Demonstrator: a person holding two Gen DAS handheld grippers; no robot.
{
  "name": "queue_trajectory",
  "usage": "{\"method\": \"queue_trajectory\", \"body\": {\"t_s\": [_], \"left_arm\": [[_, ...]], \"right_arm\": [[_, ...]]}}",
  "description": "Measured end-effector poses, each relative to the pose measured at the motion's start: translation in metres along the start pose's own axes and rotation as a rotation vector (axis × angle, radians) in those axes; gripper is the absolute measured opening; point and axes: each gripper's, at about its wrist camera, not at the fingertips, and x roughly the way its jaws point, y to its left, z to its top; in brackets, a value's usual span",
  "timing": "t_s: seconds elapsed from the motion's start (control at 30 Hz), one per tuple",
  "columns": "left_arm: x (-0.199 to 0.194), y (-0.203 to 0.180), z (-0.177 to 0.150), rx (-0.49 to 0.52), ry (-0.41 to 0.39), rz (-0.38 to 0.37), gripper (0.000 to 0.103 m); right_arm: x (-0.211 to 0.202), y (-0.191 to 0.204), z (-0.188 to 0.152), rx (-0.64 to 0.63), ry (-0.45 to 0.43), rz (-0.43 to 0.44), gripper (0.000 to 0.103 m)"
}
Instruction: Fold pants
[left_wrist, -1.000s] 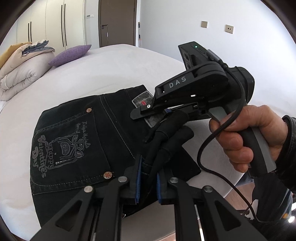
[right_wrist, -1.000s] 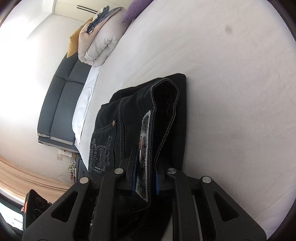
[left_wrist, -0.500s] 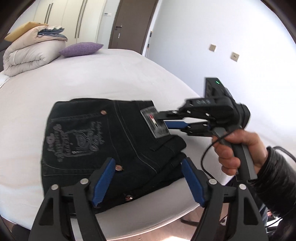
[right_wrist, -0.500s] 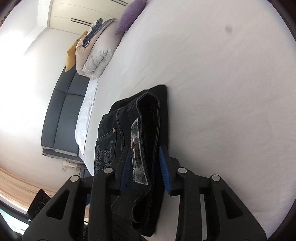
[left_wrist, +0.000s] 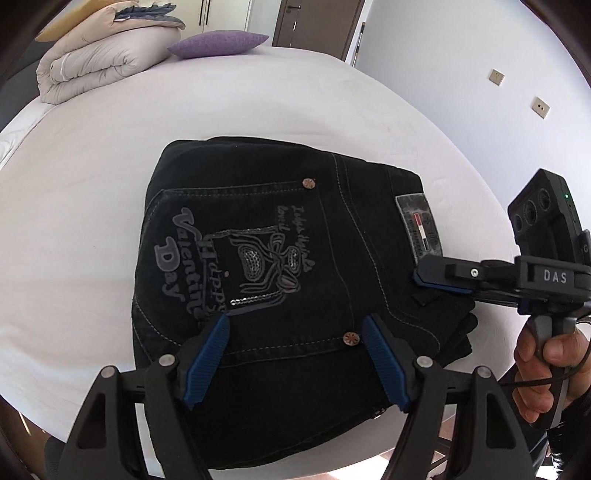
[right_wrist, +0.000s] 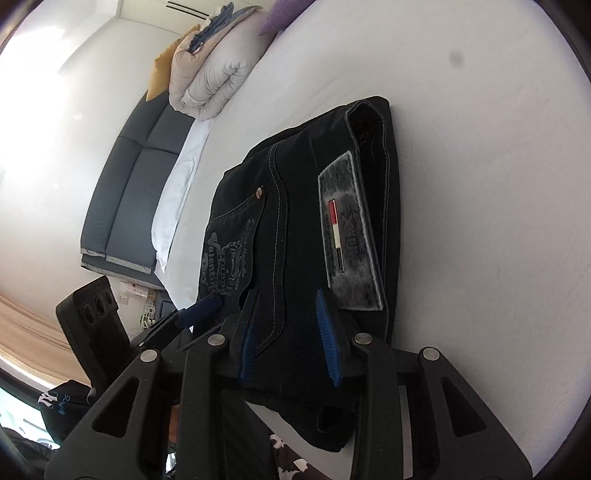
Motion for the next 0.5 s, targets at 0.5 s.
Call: {"method": "queue_trajectory", "body": {"t_s": [0.5], "left_arm": [[0.000, 0.000, 0.000, -0.007, -0.009, -0.015, 0.077]], "right_arm": [[-0.066, -0.030, -0.050, 0.042, -0.070, -0.034, 0.030]]}}
